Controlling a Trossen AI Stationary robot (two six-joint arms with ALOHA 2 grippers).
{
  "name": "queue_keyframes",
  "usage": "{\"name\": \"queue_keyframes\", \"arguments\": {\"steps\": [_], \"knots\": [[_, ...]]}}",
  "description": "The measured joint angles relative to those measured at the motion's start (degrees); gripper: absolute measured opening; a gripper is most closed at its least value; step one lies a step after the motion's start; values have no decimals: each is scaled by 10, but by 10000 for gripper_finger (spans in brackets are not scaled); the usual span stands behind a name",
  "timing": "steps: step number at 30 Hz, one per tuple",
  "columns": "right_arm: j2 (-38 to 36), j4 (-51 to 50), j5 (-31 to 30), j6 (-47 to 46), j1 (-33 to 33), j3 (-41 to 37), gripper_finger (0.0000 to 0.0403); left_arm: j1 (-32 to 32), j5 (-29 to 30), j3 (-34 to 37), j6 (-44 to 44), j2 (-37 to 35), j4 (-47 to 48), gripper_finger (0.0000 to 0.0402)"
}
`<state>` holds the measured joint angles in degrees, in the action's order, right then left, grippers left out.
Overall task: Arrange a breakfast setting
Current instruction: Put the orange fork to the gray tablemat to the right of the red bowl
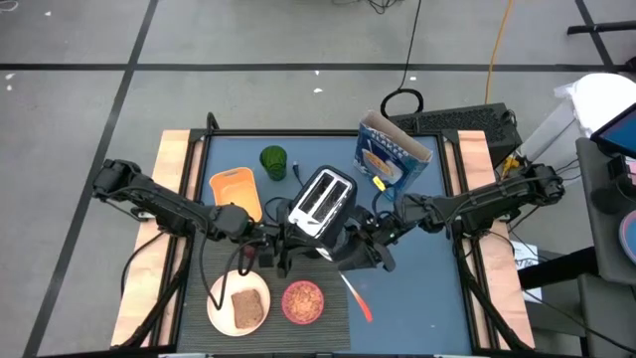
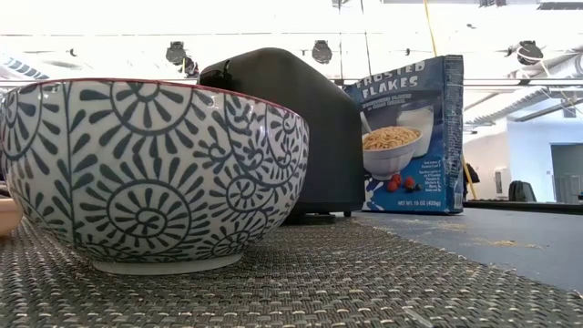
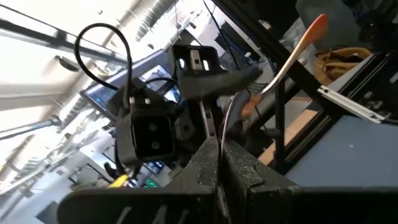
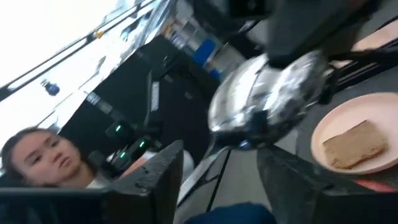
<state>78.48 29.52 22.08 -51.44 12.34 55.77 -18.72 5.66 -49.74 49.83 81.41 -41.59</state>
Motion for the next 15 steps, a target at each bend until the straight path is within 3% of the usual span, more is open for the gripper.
{"name": "queue_keyframes", "arguments": {"steps": [8, 15], "knots": [[0, -26, 135, 26, -4, 0, 233, -2, -11, 0, -60, 0, 16, 4], [0, -70, 328, 38, -32, 0, 227, -2, -61, -23, -149, 0, 58, 4]]}}
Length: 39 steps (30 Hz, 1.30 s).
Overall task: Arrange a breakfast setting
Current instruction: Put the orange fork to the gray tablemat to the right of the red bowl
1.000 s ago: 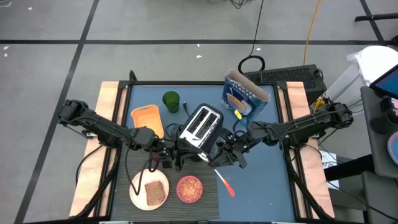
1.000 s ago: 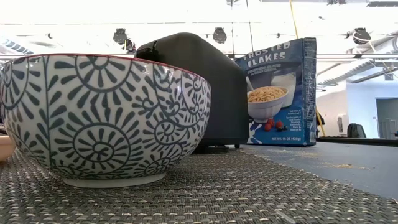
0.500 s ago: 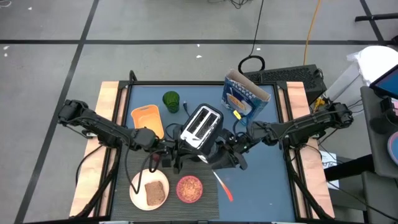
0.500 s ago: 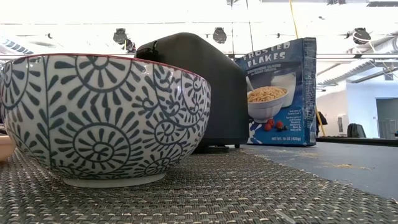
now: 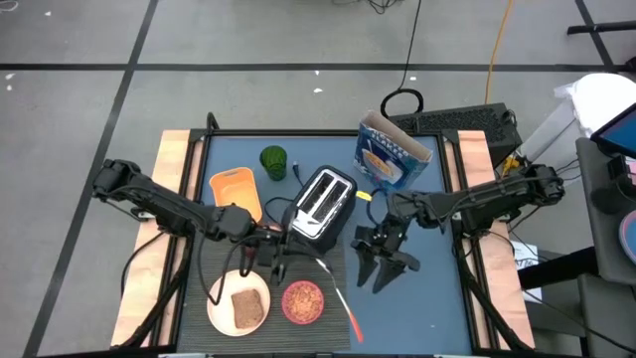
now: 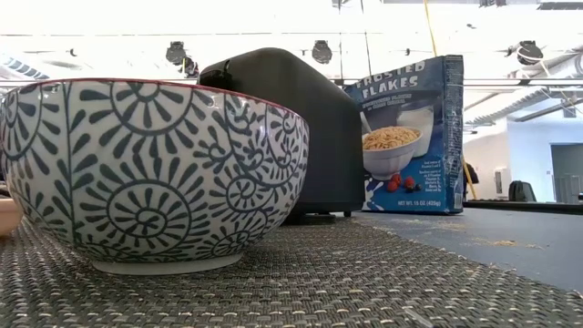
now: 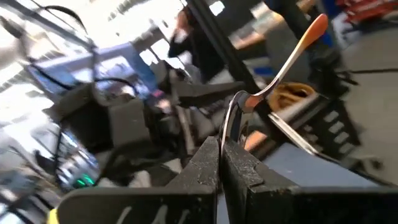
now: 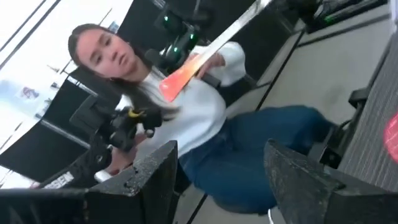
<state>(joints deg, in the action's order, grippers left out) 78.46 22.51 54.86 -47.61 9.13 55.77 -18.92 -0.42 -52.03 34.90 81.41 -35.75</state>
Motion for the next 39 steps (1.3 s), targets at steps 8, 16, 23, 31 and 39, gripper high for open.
{"name": "queue_keyframes", "arguments": {"steps": [8, 16, 23, 31, 39], "knots": [[-48, -136, 21, 73, -30, 0, 228, 5, -46, -160, -56, 0, 324, 4], [-142, -351, -193, 242, -38, 0, 228, 26, -126, -236, -157, 34, 410, 4], [-161, -361, -294, 229, -38, 0, 228, 49, -223, -271, -211, 137, 413, 4], [-161, -360, -296, 215, -23, -35, 228, 69, -247, -328, -218, 219, 486, 4], [-161, -197, -325, 20, 13, -159, 228, 84, -246, -337, -203, 244, 556, 4]]}}
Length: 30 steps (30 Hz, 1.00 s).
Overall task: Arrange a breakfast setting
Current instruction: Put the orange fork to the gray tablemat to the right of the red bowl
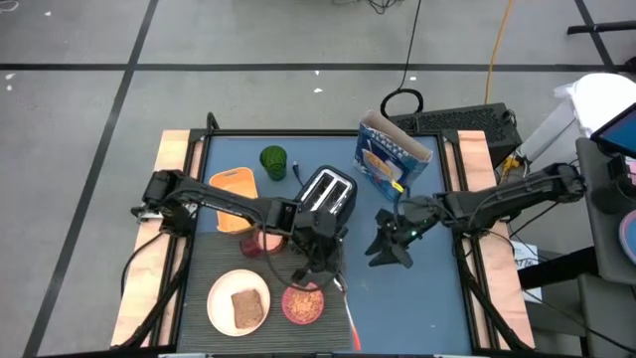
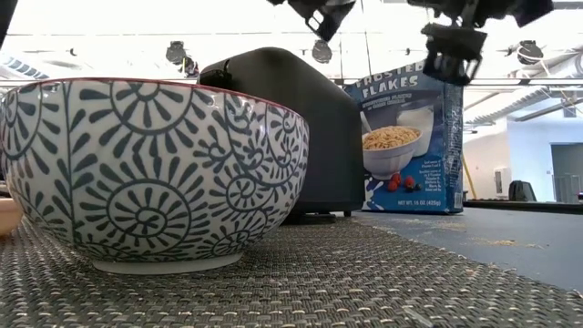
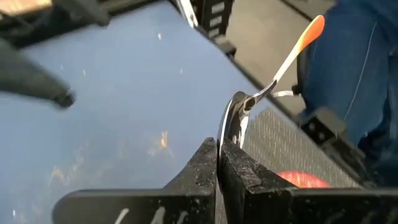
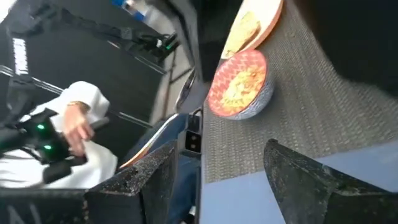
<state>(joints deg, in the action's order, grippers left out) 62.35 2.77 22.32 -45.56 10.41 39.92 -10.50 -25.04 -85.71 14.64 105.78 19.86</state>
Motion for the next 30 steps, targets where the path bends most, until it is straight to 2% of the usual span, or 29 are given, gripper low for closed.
{"name": "queue_keyframes", "arguments": {"steps": [7, 10, 15, 21, 25, 30], "knots": [[0, 177, -71, -94, 23, -114, 228, 3, 4, 0, 23, 15, 36, 4], [0, 206, -111, -125, 35, -142, 228, 2, 6, 0, 37, 26, 52, 4], [5, 215, -164, -122, 61, -150, 221, 2, 12, 1, 62, 49, 36, 4], [21, 215, -200, -121, 79, -150, 205, 1, 21, 0, 89, 64, 34, 4], [57, 245, -224, -122, 92, -150, 201, 0, 25, 0, 93, 70, 40, 4], [112, 306, -225, -123, 104, -150, 200, 0, 29, 0, 97, 79, 39, 4]]}}
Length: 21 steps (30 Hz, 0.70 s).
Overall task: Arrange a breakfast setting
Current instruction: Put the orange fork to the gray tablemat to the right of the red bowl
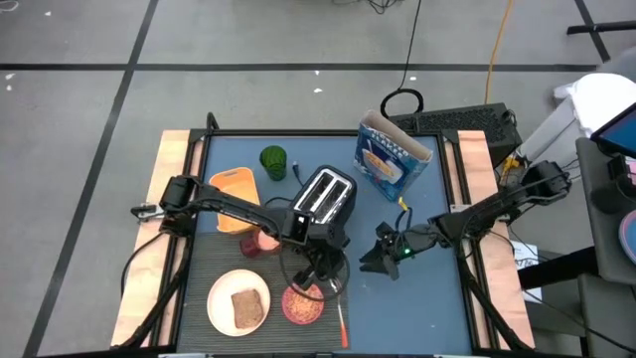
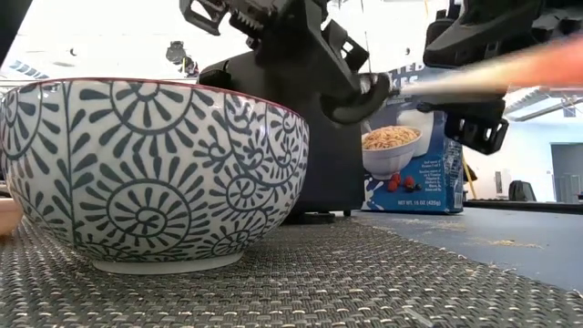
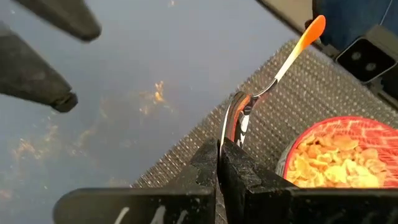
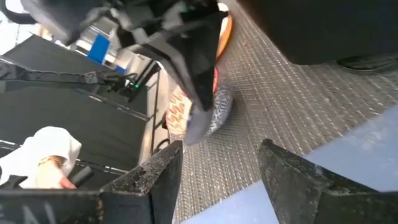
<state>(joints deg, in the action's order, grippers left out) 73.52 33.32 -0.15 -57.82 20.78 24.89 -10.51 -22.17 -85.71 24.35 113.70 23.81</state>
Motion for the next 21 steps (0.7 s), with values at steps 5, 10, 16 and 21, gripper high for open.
{"name": "queue_keyframes", "arguments": {"steps": [5, 10, 16, 21], "knots": [[48, 54, 0, 0, 5, 0, 200, -4, 4, 0, 2, 5, 16, 4], [79, 87, 1, 0, 7, 0, 200, -9, 13, -1, 21, 6, 31, 4], [91, 89, 1, 0, 7, 1, 200, -10, 14, 0, 30, 6, 31, 12], [91, 89, 1, 0, 7, 1, 200, -12, 28, 0, 45, 6, 33, 18]]}}
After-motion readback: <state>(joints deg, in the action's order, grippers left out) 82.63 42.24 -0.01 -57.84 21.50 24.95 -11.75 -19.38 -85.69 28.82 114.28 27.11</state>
